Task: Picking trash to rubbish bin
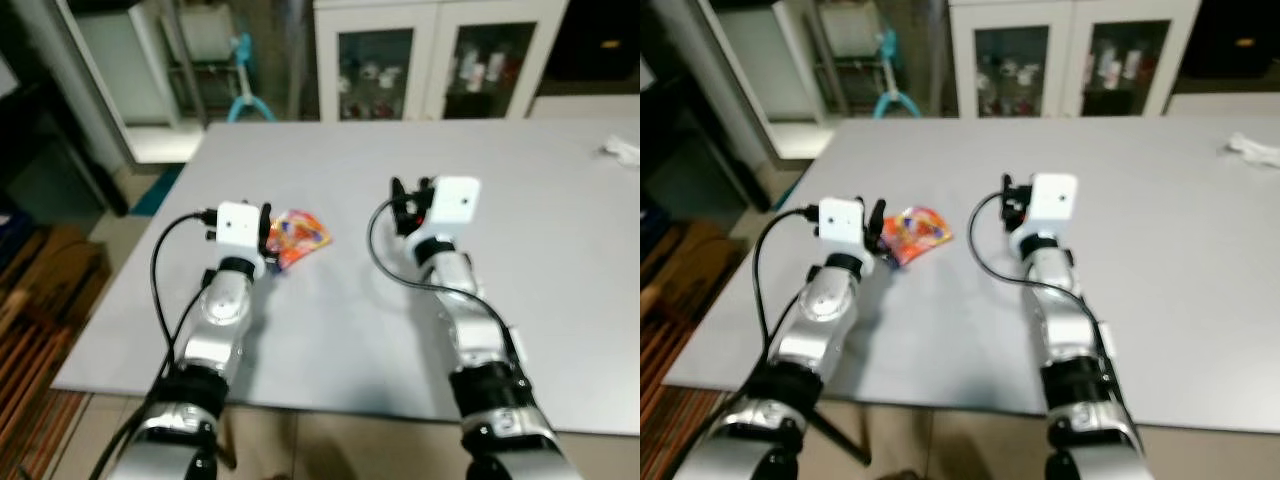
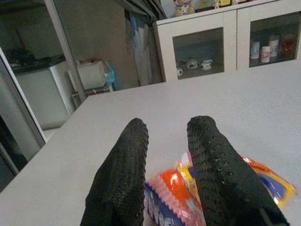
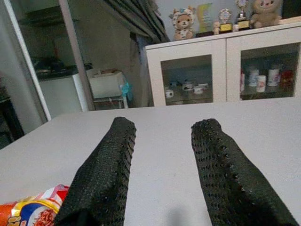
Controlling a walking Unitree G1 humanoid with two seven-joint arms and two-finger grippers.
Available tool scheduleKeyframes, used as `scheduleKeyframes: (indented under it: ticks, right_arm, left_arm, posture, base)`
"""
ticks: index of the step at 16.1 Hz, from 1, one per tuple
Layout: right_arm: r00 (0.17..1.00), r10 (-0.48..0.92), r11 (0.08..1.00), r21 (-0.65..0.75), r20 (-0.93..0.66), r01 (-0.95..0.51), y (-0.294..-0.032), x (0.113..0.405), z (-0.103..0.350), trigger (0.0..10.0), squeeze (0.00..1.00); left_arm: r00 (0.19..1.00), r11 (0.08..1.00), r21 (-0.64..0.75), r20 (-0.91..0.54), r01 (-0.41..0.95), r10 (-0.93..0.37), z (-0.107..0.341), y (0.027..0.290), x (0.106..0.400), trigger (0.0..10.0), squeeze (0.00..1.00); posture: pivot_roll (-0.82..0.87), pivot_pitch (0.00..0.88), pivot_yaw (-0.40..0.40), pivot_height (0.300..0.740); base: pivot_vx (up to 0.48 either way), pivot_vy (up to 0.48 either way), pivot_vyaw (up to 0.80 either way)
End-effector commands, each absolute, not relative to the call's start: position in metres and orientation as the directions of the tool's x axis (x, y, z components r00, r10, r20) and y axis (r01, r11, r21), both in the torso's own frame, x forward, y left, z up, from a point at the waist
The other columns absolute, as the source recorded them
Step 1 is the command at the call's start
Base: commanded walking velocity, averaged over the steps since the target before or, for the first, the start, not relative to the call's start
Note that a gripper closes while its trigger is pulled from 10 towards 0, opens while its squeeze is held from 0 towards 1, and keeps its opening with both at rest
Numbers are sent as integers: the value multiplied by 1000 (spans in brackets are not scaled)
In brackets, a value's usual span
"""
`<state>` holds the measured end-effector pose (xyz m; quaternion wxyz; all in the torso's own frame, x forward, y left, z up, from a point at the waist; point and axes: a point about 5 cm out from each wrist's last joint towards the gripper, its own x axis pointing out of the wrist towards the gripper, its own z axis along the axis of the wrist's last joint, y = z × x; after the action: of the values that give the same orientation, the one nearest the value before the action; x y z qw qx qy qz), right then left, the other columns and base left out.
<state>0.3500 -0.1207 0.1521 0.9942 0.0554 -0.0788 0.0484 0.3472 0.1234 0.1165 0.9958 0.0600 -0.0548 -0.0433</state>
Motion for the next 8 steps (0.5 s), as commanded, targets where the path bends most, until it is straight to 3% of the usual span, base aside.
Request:
scheduleKeyframes:
  ticks: [1, 2, 8]
  right_arm:
    - [982, 93, 987, 111, 166, -113, -119, 351, 155, 10000, 0]
    - [982, 93, 987, 110, 166, -113, -119, 351, 155, 10000, 0]
    - [982, 94, 988, 109, 165, -113, -119, 351, 154, 10000, 0]
  left_arm:
    - [993, 989, 130, 92, 65, -77, 115, 126, 348, 10000, 0]
    - [993, 990, 128, 93, 59, -72, 116, 127, 348, 10000, 0]
    - [994, 990, 130, 94, 45, -58, 116, 129, 348, 10000, 0]
  posture:
    - [1, 0, 77, 740]
    - [1, 0, 77, 740]
    - [1, 0, 77, 740]
  base:
    - [0, 0, 0]
    - [0, 0, 0]
    - [369, 0, 0]
